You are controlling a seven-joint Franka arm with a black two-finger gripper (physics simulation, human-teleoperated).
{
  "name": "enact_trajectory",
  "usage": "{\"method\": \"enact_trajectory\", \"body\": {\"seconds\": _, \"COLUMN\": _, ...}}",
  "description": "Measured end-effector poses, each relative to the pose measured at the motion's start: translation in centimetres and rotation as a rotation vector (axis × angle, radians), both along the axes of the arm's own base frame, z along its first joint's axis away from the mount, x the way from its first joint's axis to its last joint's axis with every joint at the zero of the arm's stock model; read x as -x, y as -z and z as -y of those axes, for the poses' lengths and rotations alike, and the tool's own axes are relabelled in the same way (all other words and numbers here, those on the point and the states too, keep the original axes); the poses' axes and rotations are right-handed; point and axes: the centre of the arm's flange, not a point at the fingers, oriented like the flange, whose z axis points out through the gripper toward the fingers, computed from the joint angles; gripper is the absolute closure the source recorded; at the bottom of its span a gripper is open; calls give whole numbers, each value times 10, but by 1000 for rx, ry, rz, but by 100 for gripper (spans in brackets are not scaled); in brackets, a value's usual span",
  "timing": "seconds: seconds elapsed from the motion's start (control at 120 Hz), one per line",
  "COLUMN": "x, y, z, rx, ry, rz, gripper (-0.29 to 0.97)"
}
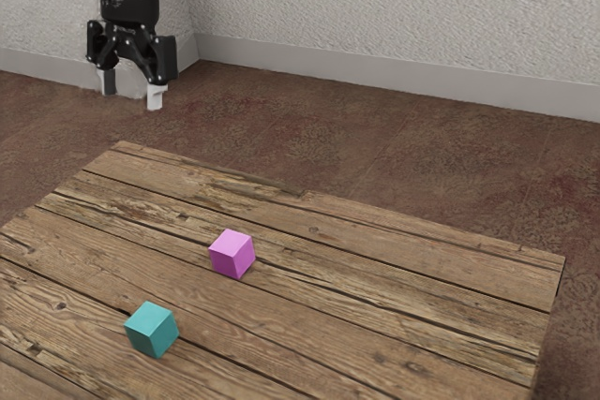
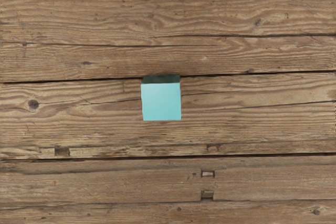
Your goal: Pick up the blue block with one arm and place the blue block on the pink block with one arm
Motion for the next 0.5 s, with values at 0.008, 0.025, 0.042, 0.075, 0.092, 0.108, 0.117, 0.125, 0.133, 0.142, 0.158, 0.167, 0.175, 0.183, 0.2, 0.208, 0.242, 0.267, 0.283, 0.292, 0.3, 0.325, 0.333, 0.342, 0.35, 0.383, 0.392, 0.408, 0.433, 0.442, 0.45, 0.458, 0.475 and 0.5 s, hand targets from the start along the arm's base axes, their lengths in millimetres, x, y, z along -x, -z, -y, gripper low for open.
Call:
{"method": "enact_trajectory", "body": {"seconds": 0.008, "x": -3, "y": 0, "z": 1, "rx": 0, "ry": 2, "rz": 15, "gripper": 0}}
{"method": "enact_trajectory", "body": {"seconds": 0.025, "x": -7, "y": 0, "z": 2, "rx": 0, "ry": 5, "rz": 44, "gripper": 0}}
{"method": "enact_trajectory", "body": {"seconds": 0.042, "x": -11, "y": -1, "z": 2, "rx": 1, "ry": 7, "rz": 72, "gripper": 0}}
{"method": "enact_trajectory", "body": {"seconds": 0.075, "x": -18, "y": -3, "z": 2, "rx": -1, "ry": 8, "rz": 123, "gripper": 0}}
{"method": "enact_trajectory", "body": {"seconds": 0.092, "x": -21, "y": -4, "z": 2, "rx": -2, "ry": 8, "rz": 146, "gripper": 0}}
{"method": "enact_trajectory", "body": {"seconds": 0.108, "x": -24, "y": -5, "z": 1, "rx": -3, "ry": 8, "rz": 168, "gripper": 0}}
{"method": "enact_trajectory", "body": {"seconds": 0.117, "x": -25, "y": -6, "z": 1, "rx": -4, "ry": 8, "rz": 178, "gripper": 0}}
{"method": "enact_trajectory", "body": {"seconds": 0.125, "x": -26, "y": -6, "z": 0, "rx": -4, "ry": 8, "rz": 187, "gripper": 0}}
{"method": "enact_trajectory", "body": {"seconds": 0.133, "x": -27, "y": -7, "z": 0, "rx": -4, "ry": 8, "rz": 196, "gripper": 0}}
{"method": "enact_trajectory", "body": {"seconds": 0.142, "x": -28, "y": -7, "z": 0, "rx": -4, "ry": 7, "rz": 204, "gripper": 0}}
{"method": "enact_trajectory", "body": {"seconds": 0.158, "x": -30, "y": -8, "z": -1, "rx": -3, "ry": 7, "rz": 219, "gripper": 0}}
{"method": "enact_trajectory", "body": {"seconds": 0.167, "x": -31, "y": -8, "z": -1, "rx": -2, "ry": 7, "rz": 225, "gripper": 0}}
{"method": "enact_trajectory", "body": {"seconds": 0.175, "x": -32, "y": -9, "z": -1, "rx": -2, "ry": 7, "rz": 232, "gripper": 0}}
{"method": "enact_trajectory", "body": {"seconds": 0.183, "x": -33, "y": -9, "z": -1, "rx": -1, "ry": 7, "rz": 239, "gripper": 0}}
{"method": "enact_trajectory", "body": {"seconds": 0.2, "x": -34, "y": -10, "z": -1, "rx": 0, "ry": 7, "rz": 251, "gripper": 0}}
{"method": "enact_trajectory", "body": {"seconds": 0.208, "x": -35, "y": -11, "z": -1, "rx": 0, "ry": 8, "rz": 257, "gripper": 0}}
{"method": "enact_trajectory", "body": {"seconds": 0.242, "x": -37, "y": -12, "z": 0, "rx": 0, "ry": 10, "rz": 276, "gripper": 0}}
{"method": "enact_trajectory", "body": {"seconds": 0.267, "x": -38, "y": -13, "z": 1, "rx": 1, "ry": 12, "rz": 287, "gripper": 0}}
{"method": "enact_trajectory", "body": {"seconds": 0.283, "x": -38, "y": -15, "z": 2, "rx": 1, "ry": 13, "rz": 293, "gripper": 0}}
{"method": "enact_trajectory", "body": {"seconds": 0.292, "x": -37, "y": -16, "z": 2, "rx": 2, "ry": 13, "rz": 297, "gripper": 0}}
{"method": "enact_trajectory", "body": {"seconds": 0.3, "x": -36, "y": -17, "z": 2, "rx": 3, "ry": 13, "rz": 300, "gripper": 0}}
{"method": "enact_trajectory", "body": {"seconds": 0.325, "x": -32, "y": -18, "z": 3, "rx": 8, "ry": 14, "rz": 303, "gripper": 0}}
{"method": "enact_trajectory", "body": {"seconds": 0.333, "x": -30, "y": -17, "z": 3, "rx": 10, "ry": 13, "rz": 303, "gripper": 0}}
{"method": "enact_trajectory", "body": {"seconds": 0.342, "x": -27, "y": -17, "z": 3, "rx": 11, "ry": 13, "rz": 302, "gripper": 0}}
{"method": "enact_trajectory", "body": {"seconds": 0.35, "x": -24, "y": -16, "z": 3, "rx": 12, "ry": 13, "rz": 300, "gripper": 0}}
{"method": "enact_trajectory", "body": {"seconds": 0.383, "x": -8, "y": -2, "z": 2, "rx": 12, "ry": 12, "rz": 278, "gripper": 0}}
{"method": "enact_trajectory", "body": {"seconds": 0.392, "x": -4, "y": 3, "z": 2, "rx": 12, "ry": 12, "rz": 273, "gripper": 0}}
{"method": "enact_trajectory", "body": {"seconds": 0.408, "x": 3, "y": 11, "z": 2, "rx": 12, "ry": 12, "rz": 262, "gripper": 0}}
{"method": "enact_trajectory", "body": {"seconds": 0.433, "x": 14, "y": 31, "z": 2, "rx": 11, "ry": 12, "rz": 238, "gripper": 0}}
{"method": "enact_trajectory", "body": {"seconds": 0.442, "x": 17, "y": 38, "z": 2, "rx": 11, "ry": 12, "rz": 231, "gripper": 0}}
{"method": "enact_trajectory", "body": {"seconds": 0.45, "x": 20, "y": 43, "z": 2, "rx": 11, "ry": 12, "rz": 226, "gripper": 0}}
{"method": "enact_trajectory", "body": {"seconds": 0.458, "x": 24, "y": 50, "z": 2, "rx": 11, "ry": 12, "rz": 219, "gripper": 0}}
{"method": "enact_trajectory", "body": {"seconds": 0.475, "x": 30, "y": 63, "z": 2, "rx": 11, "ry": 13, "rz": 209, "gripper": 0}}
{"method": "enact_trajectory", "body": {"seconds": 0.5, "x": 38, "y": 85, "z": 2, "rx": 11, "ry": 13, "rz": 190, "gripper": 0}}
